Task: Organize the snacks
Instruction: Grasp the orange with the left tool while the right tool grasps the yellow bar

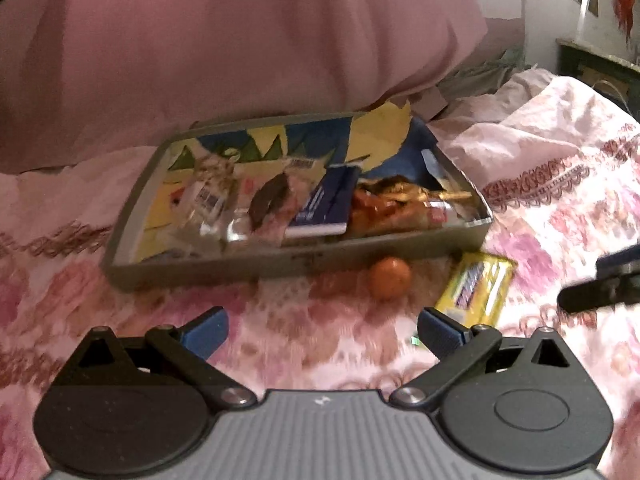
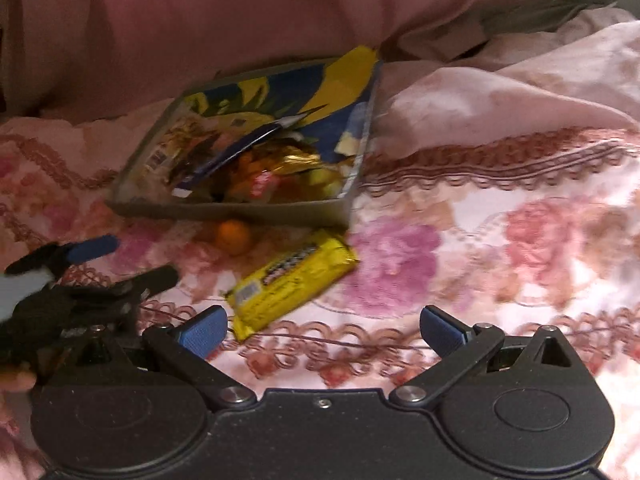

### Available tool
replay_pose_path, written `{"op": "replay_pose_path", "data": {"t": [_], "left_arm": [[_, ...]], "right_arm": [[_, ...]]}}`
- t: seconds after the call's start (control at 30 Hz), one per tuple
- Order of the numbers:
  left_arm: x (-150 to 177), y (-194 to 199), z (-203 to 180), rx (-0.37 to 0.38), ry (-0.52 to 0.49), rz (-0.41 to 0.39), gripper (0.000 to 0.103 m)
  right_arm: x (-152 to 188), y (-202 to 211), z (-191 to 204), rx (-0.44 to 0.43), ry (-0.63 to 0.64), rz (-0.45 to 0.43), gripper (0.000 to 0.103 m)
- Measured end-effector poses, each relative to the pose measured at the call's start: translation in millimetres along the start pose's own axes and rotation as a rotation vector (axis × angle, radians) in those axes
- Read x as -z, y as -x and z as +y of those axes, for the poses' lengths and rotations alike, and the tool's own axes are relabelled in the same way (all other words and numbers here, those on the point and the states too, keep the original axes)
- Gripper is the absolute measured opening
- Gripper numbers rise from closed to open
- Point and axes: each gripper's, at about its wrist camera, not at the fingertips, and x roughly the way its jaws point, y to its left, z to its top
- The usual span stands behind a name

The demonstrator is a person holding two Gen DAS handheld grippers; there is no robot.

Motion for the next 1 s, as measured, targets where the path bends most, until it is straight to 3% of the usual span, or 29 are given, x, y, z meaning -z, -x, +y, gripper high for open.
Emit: {"op": "replay_pose_path", "data": {"t": [0.07,0.37,0.43,0.8,0.87,0.93,1.0], "left_arm": [[-5.5,-10.4,3.0,0.03,0.011,-0.009,0.103],[-14.3,-48.8,5.4,0.218,-0.021,-0.032,0.101],[-12.6,-53.7,7.2,0.253,-0.008,-0.025,0.095],[-6.5,-66.3,3.4,0.372,0.006,-0.004,0.059],[-7.2,-71.4,0.0,0.362,-0.008,0.01,0.051],[-7.5,-75.2,-0.8,0.337,-0.015,0.013,0.041],[-7.2,-78.4,3.2,0.332,0.008,0.023,0.037]], "right_arm": [[-0.8,-9.4,5.8,-0.011,0.016,-0.003,0.101],[-1.6,-37.5,13.8,-0.064,-0.004,0.007,0.073],[-2.3,-42.6,11.7,-0.081,-0.032,0.015,0.067],[-8.1,-57.7,-2.9,-0.119,-0.166,0.018,0.066],[-8.5,-58.9,-4.5,-0.123,-0.171,0.014,0.065],[-8.3,-59.7,-6.6,-0.122,-0.181,0.006,0.059],[-8.7,-60.0,-8.8,-0.118,-0.194,0.0,0.053]]}}
